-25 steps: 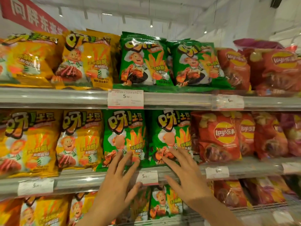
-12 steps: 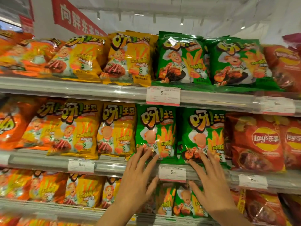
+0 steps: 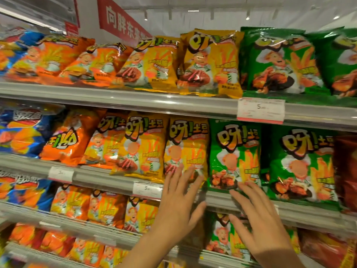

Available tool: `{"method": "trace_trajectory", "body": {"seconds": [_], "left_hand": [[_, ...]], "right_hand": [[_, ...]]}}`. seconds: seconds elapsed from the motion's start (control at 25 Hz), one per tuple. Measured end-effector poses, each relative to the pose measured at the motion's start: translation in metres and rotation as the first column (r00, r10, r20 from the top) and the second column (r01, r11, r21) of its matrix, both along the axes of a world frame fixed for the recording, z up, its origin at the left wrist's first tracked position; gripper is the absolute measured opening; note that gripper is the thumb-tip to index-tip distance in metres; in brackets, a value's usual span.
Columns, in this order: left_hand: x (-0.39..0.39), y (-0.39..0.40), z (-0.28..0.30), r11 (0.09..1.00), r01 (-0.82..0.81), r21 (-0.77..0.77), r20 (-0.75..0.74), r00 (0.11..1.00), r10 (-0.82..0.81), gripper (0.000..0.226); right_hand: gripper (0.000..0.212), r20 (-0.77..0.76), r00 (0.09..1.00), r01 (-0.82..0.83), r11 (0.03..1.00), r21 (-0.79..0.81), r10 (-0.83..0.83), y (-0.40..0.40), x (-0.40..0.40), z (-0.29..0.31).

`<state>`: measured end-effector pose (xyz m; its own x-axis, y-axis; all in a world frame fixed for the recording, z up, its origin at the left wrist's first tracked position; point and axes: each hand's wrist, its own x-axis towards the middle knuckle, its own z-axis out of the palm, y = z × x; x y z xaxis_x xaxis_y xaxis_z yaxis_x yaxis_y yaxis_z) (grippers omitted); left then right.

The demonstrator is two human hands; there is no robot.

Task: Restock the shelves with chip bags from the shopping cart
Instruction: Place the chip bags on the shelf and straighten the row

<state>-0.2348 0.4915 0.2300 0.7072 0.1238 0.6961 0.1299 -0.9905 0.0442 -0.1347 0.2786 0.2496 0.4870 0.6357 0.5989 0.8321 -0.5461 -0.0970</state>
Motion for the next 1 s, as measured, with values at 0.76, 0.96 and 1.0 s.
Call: {"method": "trace_trajectory", "body": {"seconds": [0.76, 0.96, 1.0], "left_hand": [[-0.062, 0.197, 0.028, 0.955, 0.293, -0.05, -0.281, 0.913, -0.295, 0.079], [-0.078, 0.237, 0.037, 0.987, 0.146, -0.068, -0.1, 0.983, -0.152, 0.075], [-0.082, 0.25, 0.039, 0.997, 0.05, -0.065, -0.128, 0.99, -0.058, 0.078]], "right_hand": [[0.087, 0.116, 0.88, 0.473, 0.825, -0.308, -0.461, 0.175, -0.055, 0.022], [0.088, -0.001, 0.928, 0.366, 0.912, -0.184, -0.372, 0.188, -0.074, 0.037], [0.083, -0.007, 0.954, 0.296, 0.941, -0.163, -0.301, 0.196, -0.08, 0.035]]}}
